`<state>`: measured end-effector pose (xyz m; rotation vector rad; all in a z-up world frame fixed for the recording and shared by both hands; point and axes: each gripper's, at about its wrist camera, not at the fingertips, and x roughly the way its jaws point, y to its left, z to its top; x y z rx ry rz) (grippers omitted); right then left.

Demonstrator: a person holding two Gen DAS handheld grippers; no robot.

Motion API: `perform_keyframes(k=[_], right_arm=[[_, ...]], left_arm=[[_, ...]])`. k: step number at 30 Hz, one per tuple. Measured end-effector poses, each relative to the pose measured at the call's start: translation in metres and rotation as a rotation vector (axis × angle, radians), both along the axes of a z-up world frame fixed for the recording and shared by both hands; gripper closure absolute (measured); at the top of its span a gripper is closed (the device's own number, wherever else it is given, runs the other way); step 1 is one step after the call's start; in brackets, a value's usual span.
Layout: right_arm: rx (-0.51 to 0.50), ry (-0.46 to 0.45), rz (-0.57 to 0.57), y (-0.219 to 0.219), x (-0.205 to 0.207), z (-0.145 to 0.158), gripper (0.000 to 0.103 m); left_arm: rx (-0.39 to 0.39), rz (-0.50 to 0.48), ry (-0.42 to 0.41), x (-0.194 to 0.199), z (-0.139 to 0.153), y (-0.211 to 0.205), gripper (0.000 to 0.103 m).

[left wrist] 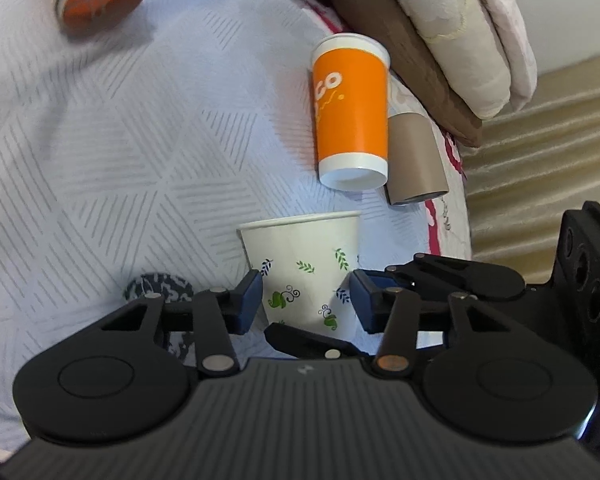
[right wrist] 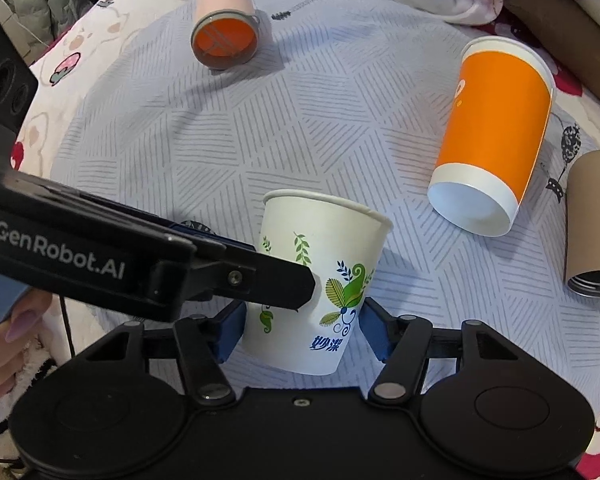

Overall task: Flip cup upright
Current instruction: 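Lower the upright white cup onto the sheet with the right tool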

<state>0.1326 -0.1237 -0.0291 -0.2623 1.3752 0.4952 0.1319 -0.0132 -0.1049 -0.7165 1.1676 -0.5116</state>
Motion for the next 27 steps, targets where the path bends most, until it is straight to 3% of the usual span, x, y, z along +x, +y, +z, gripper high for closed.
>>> perform_keyframes(k=[7, 11, 14, 19, 24, 27], right_arm=[[0.071, -0.186, -0.010, -0.002, -0.013, 0.010, 0.036], [0.070, -0.394, 0.012, 0.016, -0.025, 0.011, 0.037], [0.119, -0.479, -0.044, 0.026, -0.026, 0.006, 0.038], [0.098, -0.671, -0.015, 0.041, -0.032, -0.014, 0.039], [0.063, -0.778, 0.021, 0.043, -0.035, -0.028, 0.039], [0.061, -0.779, 0.020, 0.040, -0.034, -0.032, 0.039]], left_arm=[[0.152, -0.007, -0.216, -0.006, 0.034, -0.001, 0.056], [0.239, 0.017, -0.308, -0.009, 0.049, 0.007, 0.056], [0.255, 0.043, -0.303, -0.005, 0.048, 0.016, 0.056], [0.290, 0.054, -0.312, 0.001, 0.040, 0.020, 0.056], [0.346, 0.021, -0.346, 0.001, 0.034, 0.007, 0.056], [0.348, 0.004, -0.343, 0.001, 0.030, 0.002, 0.056]])
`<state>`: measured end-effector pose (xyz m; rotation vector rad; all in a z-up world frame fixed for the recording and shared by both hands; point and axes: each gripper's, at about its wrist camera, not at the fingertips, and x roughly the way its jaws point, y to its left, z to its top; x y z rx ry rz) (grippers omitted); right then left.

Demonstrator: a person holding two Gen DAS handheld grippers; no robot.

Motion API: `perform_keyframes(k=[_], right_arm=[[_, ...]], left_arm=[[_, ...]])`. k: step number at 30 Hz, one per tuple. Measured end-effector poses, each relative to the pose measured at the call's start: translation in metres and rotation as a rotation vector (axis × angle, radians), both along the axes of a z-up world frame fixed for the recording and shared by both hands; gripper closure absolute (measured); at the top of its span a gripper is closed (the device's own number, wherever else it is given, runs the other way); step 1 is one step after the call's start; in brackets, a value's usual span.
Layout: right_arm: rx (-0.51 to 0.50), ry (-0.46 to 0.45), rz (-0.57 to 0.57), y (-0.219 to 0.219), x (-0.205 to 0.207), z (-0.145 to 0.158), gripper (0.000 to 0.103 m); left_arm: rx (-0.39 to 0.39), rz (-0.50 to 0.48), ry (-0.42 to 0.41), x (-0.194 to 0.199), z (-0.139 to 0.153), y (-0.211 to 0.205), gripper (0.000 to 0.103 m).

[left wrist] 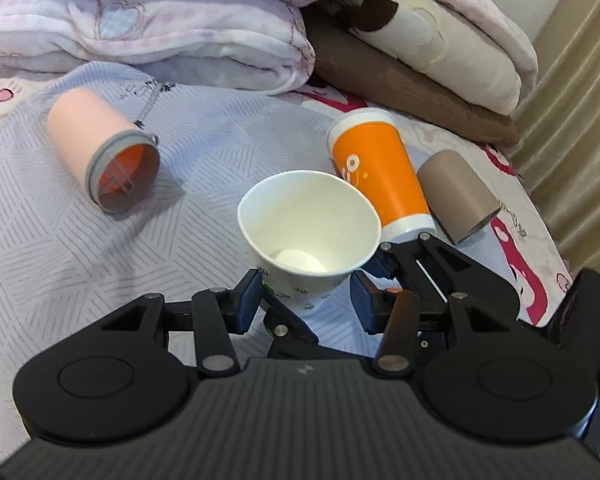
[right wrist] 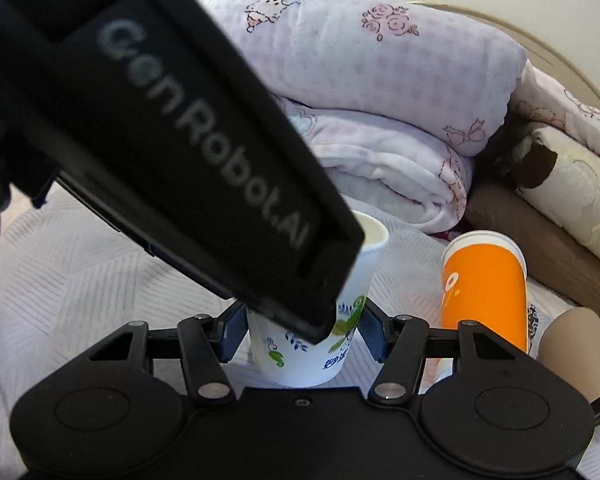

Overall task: Flip cup upright
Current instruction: 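Lower the upright white cup onto the sheet with the right tool, then open the right tool and release the white cup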

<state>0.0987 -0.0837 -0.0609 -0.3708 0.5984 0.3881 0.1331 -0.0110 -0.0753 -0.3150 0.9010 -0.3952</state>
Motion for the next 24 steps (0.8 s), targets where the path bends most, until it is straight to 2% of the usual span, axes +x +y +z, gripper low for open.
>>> perform_keyframes(k=[10, 12, 13, 14, 16, 21, 24], right_arm=[[0.034, 0.036, -0.031, -0.006, 0.013, 0.005, 0.038], [0.046, 0.066, -0.044, -0.009, 0.016, 0.006, 0.036], [0.054, 0.093, -0.050, -0.010, 0.018, 0.006, 0.028], [0.065, 0.129, -0.066, -0.012, 0.020, 0.007, 0.024], [0.103, 0.180, -0.097, -0.017, 0.021, 0.009, 0.024], [0.082, 0.229, -0.140, -0.015, 0.025, 0.026, 0.024], [0.108, 0.276, -0.161, -0.015, 0.029, 0.038, 0.022]], left_arm=[[-0.041, -0.027, 0.025, 0.000, -0.003, -0.002, 0.056], [-0.056, -0.026, 0.035, 0.000, -0.003, -0.002, 0.052], [-0.058, -0.025, 0.031, -0.001, -0.003, -0.001, 0.052], [-0.052, -0.025, 0.028, -0.002, -0.002, -0.002, 0.051], [-0.033, -0.028, 0.028, -0.004, -0.001, -0.002, 0.049], [-0.031, -0.045, 0.060, -0.009, 0.002, 0.000, 0.047], [0.006, -0.051, 0.075, -0.017, 0.009, 0.001, 0.047]])
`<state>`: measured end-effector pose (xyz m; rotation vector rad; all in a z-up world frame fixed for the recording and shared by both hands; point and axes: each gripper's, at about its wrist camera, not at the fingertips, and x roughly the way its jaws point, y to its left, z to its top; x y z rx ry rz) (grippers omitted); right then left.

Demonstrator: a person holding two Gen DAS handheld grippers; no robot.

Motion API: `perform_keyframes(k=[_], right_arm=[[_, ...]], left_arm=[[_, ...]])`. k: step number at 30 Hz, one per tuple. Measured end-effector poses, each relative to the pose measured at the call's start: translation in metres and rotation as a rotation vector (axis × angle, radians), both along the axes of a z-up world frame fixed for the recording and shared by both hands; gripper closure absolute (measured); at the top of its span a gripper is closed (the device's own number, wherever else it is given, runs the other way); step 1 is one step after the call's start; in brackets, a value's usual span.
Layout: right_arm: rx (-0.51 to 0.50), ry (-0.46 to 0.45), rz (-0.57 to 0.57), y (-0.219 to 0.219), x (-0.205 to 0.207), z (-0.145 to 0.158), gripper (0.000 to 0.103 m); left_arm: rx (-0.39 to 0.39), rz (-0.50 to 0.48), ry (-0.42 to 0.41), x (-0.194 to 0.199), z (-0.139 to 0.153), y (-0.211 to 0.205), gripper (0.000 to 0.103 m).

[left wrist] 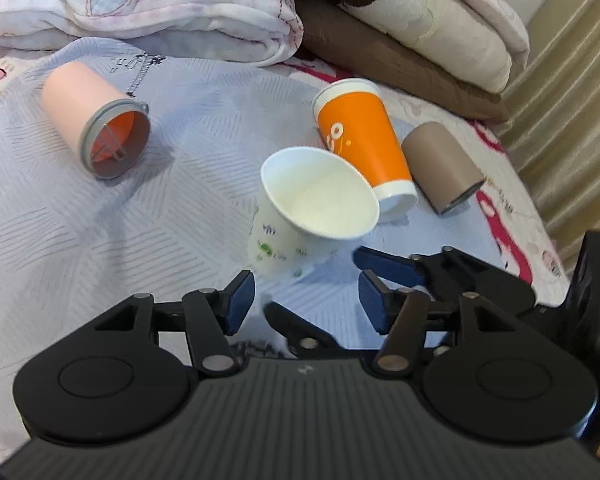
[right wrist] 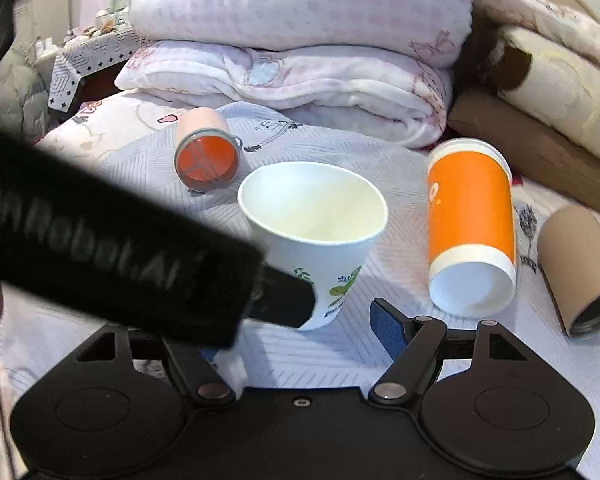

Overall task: Flip cup upright
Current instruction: 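Open the right tool and release the white cup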

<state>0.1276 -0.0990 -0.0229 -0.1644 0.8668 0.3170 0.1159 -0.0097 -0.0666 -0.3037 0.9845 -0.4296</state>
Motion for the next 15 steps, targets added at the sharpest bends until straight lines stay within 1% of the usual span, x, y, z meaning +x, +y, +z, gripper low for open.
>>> perform_keyframes(k=[2, 5, 7, 9, 10, 11, 12, 15], right_arm=[[0.033, 0.053, -0.006, -0.005, 0.002, 0.007, 0.022], [0.024, 0.070, -0.014, -0.009, -0.004, 0.018, 0.022], [0.054, 0.095, -0.048, -0.014, -0.011, 0.028, 0.022], [0.089, 0.141, -0.072, -0.020, -0.017, 0.036, 0.022], [0.075, 0.148, -0.065, -0.019, -0.018, 0.039, 0.022], [0.051, 0.136, -0.068, -0.017, -0.020, 0.043, 0.022], [0.036, 0.127, -0.071, -0.017, -0.024, 0.045, 0.022], [0.031, 0.123, -0.071, -0.021, -0.037, 0.054, 0.022]], left_arm=[[0.045, 0.006, -0.008, -0.008, 0.008, 0.002, 0.047], [0.089, 0.003, -0.031, -0.020, 0.024, 0.005, 0.047], [0.123, -0.003, -0.048, -0.028, 0.036, 0.005, 0.046], [0.194, -0.027, -0.072, -0.035, 0.048, -0.002, 0.046], [0.241, -0.047, -0.090, -0.040, 0.054, -0.007, 0.045], [0.284, -0.065, -0.102, -0.045, 0.060, -0.012, 0.045], [0.301, -0.069, -0.107, -0.047, 0.065, -0.014, 0.045], [0.265, -0.076, -0.109, -0.056, 0.083, -0.012, 0.044]])
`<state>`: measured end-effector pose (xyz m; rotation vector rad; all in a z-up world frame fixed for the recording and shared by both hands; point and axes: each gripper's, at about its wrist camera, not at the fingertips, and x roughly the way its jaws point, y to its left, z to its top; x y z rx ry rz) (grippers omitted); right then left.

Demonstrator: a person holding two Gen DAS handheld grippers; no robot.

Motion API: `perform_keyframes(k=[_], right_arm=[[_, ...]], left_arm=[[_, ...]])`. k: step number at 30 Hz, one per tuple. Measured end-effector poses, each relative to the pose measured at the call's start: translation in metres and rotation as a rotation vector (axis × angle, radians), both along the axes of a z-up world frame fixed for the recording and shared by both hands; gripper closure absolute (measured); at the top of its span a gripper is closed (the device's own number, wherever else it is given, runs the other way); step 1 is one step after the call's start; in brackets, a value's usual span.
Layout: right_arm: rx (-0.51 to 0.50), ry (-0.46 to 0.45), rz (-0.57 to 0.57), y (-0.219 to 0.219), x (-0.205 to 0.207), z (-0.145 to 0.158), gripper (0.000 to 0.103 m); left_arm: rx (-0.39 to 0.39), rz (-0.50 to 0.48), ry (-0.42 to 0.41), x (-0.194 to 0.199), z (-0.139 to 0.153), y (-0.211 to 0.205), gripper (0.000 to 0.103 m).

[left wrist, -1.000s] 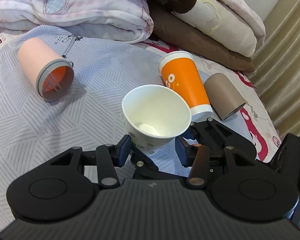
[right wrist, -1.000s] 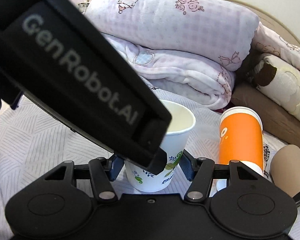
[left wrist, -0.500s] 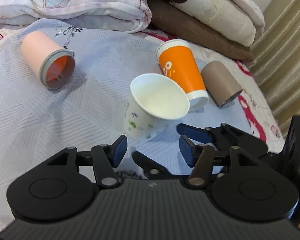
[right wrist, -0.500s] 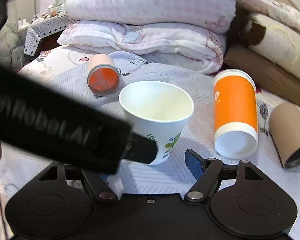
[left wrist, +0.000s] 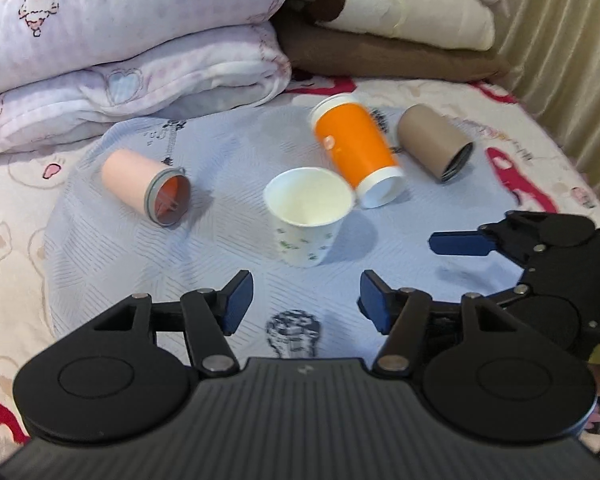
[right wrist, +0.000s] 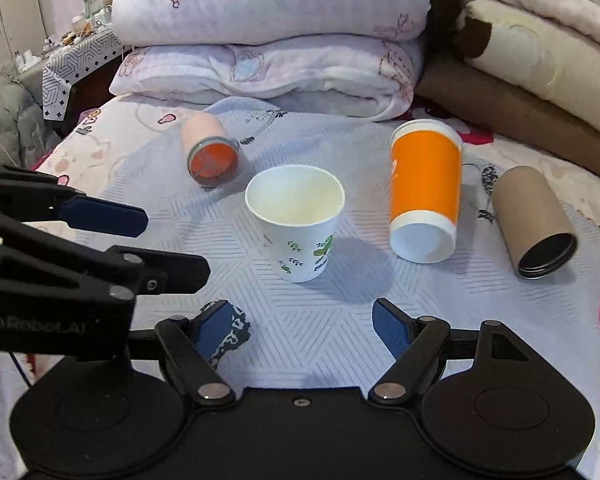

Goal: Flip cup upright

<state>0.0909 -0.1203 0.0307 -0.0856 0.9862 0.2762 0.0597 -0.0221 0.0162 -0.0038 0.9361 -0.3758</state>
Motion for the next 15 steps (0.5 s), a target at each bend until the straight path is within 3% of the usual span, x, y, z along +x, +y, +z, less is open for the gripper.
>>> perform_keyframes(k=[15], right_arm=[[0.038, -0.087, -0.125, -0.011, -0.079, 0.072, 0.017]], left_arm=[[0.020, 0.081, -0.020, -0.050, 0.051, 0.014, 0.039]])
